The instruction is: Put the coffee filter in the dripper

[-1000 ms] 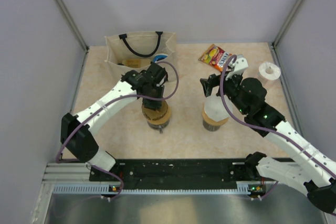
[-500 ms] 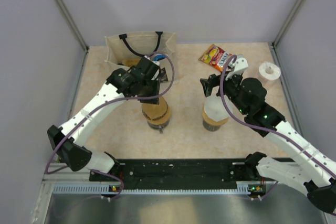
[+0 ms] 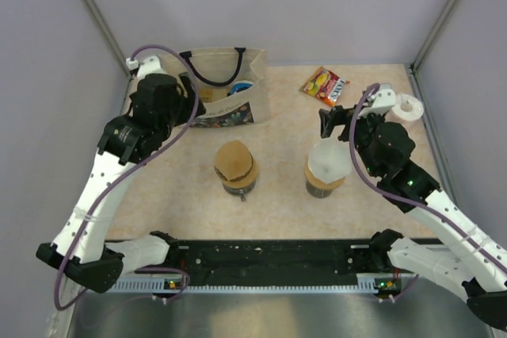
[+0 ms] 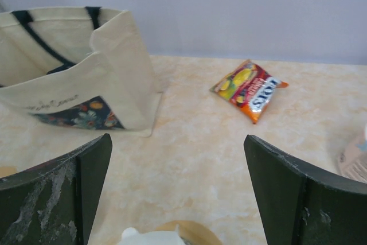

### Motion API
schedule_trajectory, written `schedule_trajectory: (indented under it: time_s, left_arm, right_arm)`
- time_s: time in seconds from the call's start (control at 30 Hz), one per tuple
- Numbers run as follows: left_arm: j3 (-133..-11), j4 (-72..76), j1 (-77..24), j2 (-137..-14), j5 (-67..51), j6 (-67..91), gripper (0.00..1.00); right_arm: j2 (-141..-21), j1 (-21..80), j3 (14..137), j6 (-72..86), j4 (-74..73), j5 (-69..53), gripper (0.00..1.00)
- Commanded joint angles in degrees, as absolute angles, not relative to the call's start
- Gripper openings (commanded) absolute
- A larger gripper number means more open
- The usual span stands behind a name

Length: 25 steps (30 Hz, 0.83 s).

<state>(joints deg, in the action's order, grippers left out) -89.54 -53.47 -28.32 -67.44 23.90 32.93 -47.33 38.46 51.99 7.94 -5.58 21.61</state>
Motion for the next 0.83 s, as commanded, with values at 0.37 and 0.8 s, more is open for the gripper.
schedule_trajectory:
  time_s: [0.37, 0.8]
  left_arm:
    - [-69.4, -41.1, -1.4, -59.9, 23.5, 41.2, 0.99]
    - [-63.5, -37.7, 3.1, -58.6, 22.2, 40.9, 0.99]
  right_arm:
    - [-46.6, 22.8, 54.5, 24.4, -18.5, 47.0, 0.99]
    - [-46.0, 22.1, 52.3, 25.3, -17.1, 48.8, 0.99]
